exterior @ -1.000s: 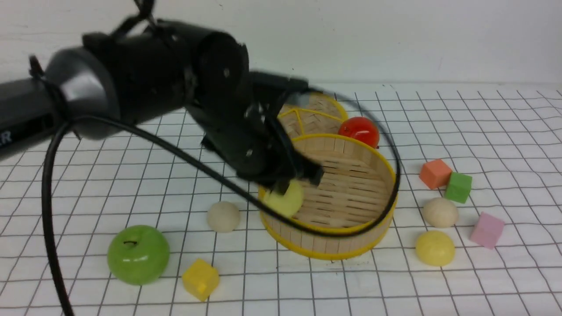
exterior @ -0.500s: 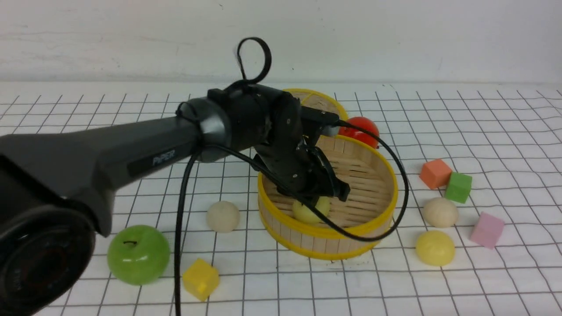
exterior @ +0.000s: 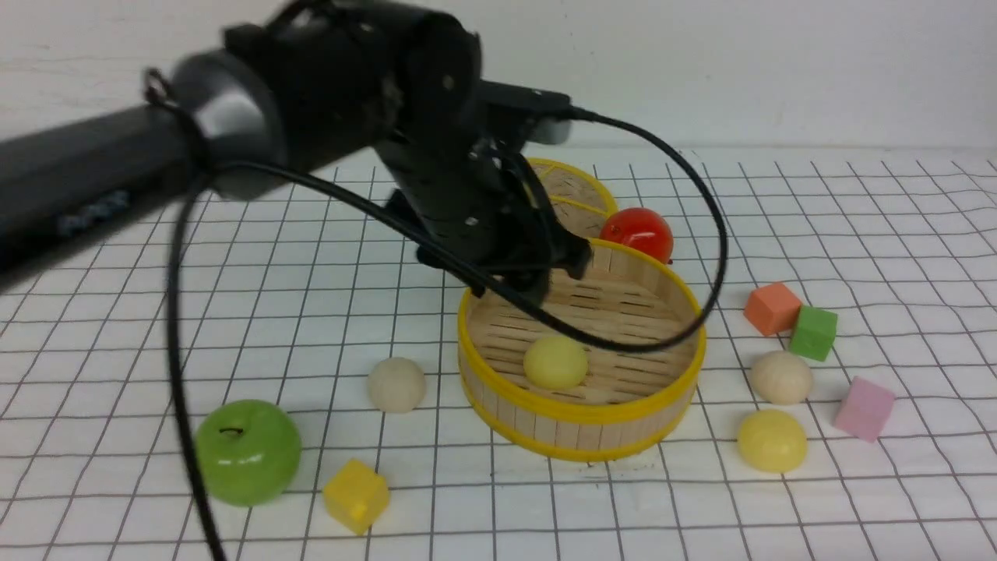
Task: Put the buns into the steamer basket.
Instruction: Use the left arm to grab a steamed stuffed bun
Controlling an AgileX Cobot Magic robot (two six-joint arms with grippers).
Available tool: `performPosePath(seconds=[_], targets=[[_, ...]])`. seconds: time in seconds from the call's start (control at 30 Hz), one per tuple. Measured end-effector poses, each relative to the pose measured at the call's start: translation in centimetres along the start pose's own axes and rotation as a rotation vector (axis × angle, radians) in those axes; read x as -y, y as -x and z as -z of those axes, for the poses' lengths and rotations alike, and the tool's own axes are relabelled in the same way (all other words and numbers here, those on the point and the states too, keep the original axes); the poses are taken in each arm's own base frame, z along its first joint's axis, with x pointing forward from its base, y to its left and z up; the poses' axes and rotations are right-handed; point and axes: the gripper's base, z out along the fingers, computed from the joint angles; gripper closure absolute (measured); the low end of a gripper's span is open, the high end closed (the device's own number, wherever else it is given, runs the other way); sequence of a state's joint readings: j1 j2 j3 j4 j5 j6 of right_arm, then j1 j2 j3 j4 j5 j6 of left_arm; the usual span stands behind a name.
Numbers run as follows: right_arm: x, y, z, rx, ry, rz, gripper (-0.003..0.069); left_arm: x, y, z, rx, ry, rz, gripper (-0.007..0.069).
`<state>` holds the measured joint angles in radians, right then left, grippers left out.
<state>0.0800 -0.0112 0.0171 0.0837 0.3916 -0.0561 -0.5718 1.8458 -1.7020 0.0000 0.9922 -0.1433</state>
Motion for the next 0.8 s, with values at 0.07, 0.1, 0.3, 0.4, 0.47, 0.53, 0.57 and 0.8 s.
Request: performPosePath(seconds=[0.07, 0.1, 0.3, 0.4, 0.47, 0.53, 0.57, 0.8], targets=[[0.0, 0.0, 0.0, 0.0, 0.0, 0.0, 0.042, -2.0, -1.1, 0.1, -0.053, 0.037, 0.048, 0.0353], [0.0, 0.0, 0.0, 0.0, 0.0, 0.0, 0.042, -2.9, -1.7, -0.3, -0.08, 0.052, 0.064, 0.0398], [0.0, 0.0, 0.0, 0.0, 0.0, 0.0, 0.042, -6.6, -4.0, -4.8, -0.206, 0.077, 0.134, 0.0515], [0.0, 0.0, 0.0, 0.0, 0.0, 0.0, 0.042, -7.3, -3.9, -6.4, -0.189, 0.039, 0.154, 0.0485], [0.0, 0.0, 0.0, 0.0, 0.0, 0.0, 0.042, -7.7, -3.7, -6.9, -0.171, 0.031, 0.156, 0.0449], [0.0, 0.0, 0.0, 0.0, 0.0, 0.0, 0.042, -7.8, -3.6, -7.3, -0.155, 0.032, 0.151, 0.041], [0.0, 0.0, 0.0, 0.0, 0.0, 0.0, 0.042, -7.9, -3.6, -7.5, -0.148, 0.034, 0.148, 0.0387], [0.0, 0.0, 0.0, 0.0, 0.0, 0.0, 0.042, -8.1, -3.4, -8.8, -0.115, 0.038, 0.143, 0.0346]])
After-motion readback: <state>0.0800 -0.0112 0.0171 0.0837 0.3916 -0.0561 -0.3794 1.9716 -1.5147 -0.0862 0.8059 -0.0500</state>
